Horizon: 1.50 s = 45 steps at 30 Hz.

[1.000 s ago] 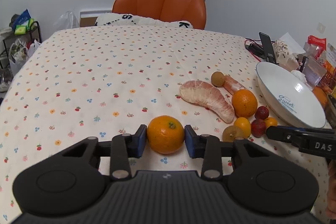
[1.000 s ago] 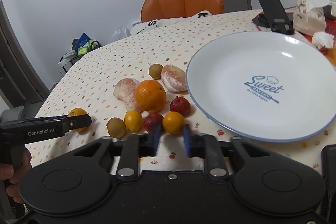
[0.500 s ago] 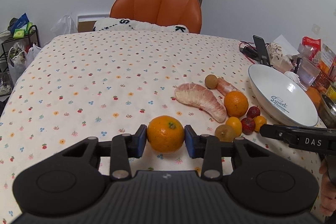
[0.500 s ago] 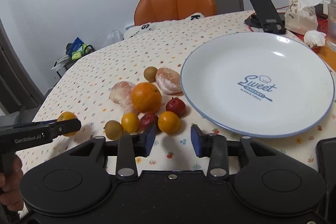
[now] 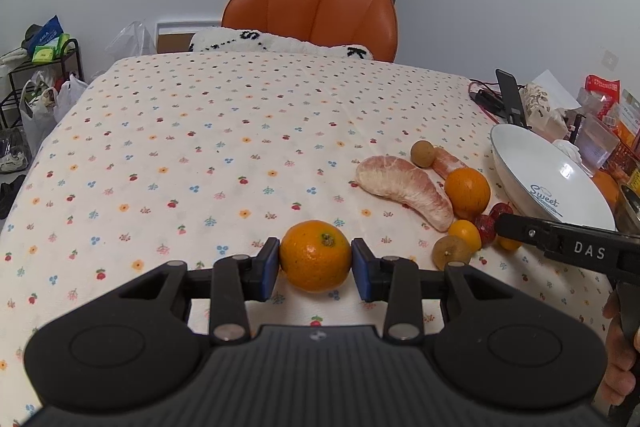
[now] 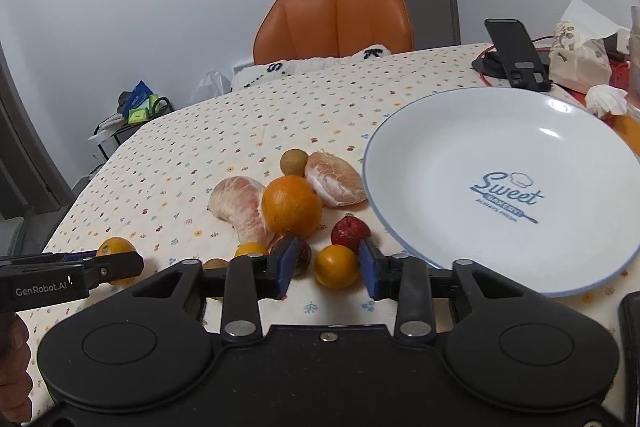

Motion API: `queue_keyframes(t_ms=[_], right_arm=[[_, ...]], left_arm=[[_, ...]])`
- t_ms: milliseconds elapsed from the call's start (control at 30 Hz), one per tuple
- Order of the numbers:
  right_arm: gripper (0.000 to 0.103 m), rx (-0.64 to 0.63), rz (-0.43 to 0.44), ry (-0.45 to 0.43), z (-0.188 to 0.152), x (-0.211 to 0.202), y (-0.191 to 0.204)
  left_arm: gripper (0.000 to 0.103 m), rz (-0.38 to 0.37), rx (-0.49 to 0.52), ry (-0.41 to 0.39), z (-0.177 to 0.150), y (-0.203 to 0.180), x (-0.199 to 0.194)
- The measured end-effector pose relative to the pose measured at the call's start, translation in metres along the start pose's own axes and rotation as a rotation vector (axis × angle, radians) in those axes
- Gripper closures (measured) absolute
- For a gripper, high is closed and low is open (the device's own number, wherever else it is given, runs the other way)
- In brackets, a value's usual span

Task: Organize fruits
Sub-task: 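Carry the mandarin toward the plate with the left gripper while the right drops the small fruit onto it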

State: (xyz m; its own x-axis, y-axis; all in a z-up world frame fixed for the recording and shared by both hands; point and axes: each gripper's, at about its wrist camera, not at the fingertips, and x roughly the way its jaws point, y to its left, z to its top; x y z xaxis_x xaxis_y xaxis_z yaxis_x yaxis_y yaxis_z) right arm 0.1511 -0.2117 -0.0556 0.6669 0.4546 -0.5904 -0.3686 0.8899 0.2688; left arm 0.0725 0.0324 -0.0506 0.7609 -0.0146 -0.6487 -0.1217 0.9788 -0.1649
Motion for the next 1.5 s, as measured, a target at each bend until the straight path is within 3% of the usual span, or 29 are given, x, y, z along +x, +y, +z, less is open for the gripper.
queue_keyframes(t_ms=[167,567,1500], right_arm=[[0.080,0.010,0.031,0.025,-0.005,0.003,-0.001],[0.081,0.011,0.065,0.000,-0.005,-0.021,-0.002],[0.080,0.073,-0.044,-0.092,0.002,-0.065,-0.058]], left_arm=[[0.066,0.007,-0.007,-0.006,-0.001,0.004,-0.003],[0.066,-0.017,0.003,-0.028,-0.001,-0.006,-0.017],[0.066,-0.106,0.103,-0.067,0.013,-0.085,-0.014]])
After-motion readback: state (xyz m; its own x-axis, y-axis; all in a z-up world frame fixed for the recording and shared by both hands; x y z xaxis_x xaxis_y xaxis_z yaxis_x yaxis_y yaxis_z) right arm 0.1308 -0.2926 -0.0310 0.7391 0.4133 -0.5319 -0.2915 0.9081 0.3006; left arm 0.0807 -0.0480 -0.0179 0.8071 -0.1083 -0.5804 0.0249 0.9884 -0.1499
